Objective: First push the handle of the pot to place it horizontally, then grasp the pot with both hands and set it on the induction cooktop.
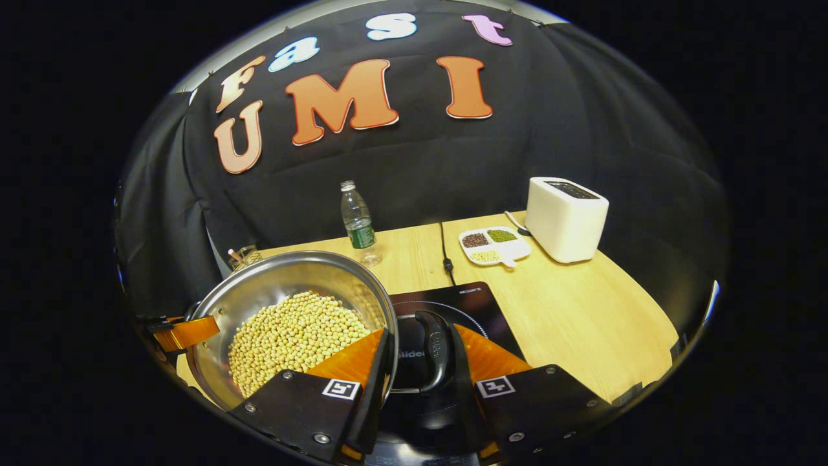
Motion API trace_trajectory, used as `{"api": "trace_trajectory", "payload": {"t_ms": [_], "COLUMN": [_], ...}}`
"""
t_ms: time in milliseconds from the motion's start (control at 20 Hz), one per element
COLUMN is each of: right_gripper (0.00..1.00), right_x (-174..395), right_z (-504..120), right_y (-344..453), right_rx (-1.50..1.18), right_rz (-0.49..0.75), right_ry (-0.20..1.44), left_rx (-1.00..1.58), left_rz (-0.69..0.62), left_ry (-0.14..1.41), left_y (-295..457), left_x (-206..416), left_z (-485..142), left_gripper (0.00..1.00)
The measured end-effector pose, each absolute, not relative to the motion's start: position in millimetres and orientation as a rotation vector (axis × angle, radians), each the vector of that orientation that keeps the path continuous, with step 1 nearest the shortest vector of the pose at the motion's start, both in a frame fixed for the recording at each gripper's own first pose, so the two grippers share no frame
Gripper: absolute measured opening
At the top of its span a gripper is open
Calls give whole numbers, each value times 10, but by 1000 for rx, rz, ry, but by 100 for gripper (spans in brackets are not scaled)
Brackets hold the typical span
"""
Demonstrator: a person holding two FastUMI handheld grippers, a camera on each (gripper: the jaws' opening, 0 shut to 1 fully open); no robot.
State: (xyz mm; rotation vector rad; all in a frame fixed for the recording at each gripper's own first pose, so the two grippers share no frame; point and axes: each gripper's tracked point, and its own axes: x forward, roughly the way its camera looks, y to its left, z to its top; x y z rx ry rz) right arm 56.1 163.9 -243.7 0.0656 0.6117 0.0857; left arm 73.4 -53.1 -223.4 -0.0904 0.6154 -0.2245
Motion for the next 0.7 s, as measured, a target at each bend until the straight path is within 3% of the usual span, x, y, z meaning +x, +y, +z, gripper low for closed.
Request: {"api": "trace_trajectory", "payload": {"t_ms": [700], "right_gripper": [52], "right_x": [674], "right_z": [-2475], "right_y": [872], "right_rx": [66], "right_rz": [8], "right_ry": [631], "left_rx": [-80], "left_rz": [-296], "left_ry": [664], "left_y": [-1344], "left_x": [767], "left_z": [-2358], "left_gripper": [55]}}
